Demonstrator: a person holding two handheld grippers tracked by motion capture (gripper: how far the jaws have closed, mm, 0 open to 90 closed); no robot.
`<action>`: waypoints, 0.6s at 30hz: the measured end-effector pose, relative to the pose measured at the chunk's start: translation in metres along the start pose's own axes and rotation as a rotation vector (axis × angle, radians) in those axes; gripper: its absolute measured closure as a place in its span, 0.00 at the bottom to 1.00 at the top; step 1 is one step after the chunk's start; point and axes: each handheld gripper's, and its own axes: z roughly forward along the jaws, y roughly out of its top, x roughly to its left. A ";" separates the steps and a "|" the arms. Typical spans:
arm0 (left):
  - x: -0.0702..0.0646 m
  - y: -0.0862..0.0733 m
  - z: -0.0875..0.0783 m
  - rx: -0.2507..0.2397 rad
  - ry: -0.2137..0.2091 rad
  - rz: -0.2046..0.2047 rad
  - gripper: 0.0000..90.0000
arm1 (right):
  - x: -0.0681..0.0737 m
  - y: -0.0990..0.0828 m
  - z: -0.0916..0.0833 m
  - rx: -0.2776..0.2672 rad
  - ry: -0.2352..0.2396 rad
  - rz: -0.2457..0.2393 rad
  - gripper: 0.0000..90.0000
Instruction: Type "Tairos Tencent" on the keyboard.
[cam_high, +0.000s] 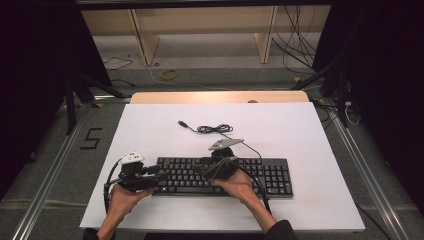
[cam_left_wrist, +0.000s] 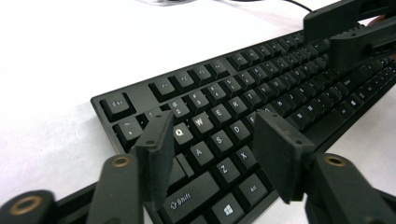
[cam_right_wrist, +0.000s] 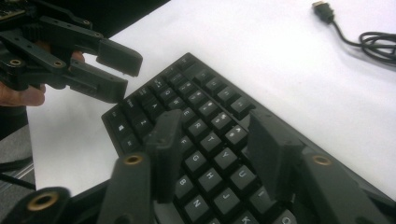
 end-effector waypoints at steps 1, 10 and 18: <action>0.000 0.000 0.000 0.000 0.000 0.000 0.50 | 0.000 0.000 -0.002 -0.006 -0.002 0.000 0.58; 0.000 0.004 0.004 -0.007 -0.003 0.000 0.43 | -0.004 -0.004 -0.014 -0.028 -0.007 0.006 0.50; 0.001 0.007 0.007 0.001 0.001 -0.005 0.48 | -0.006 -0.006 -0.019 -0.037 -0.019 0.016 0.45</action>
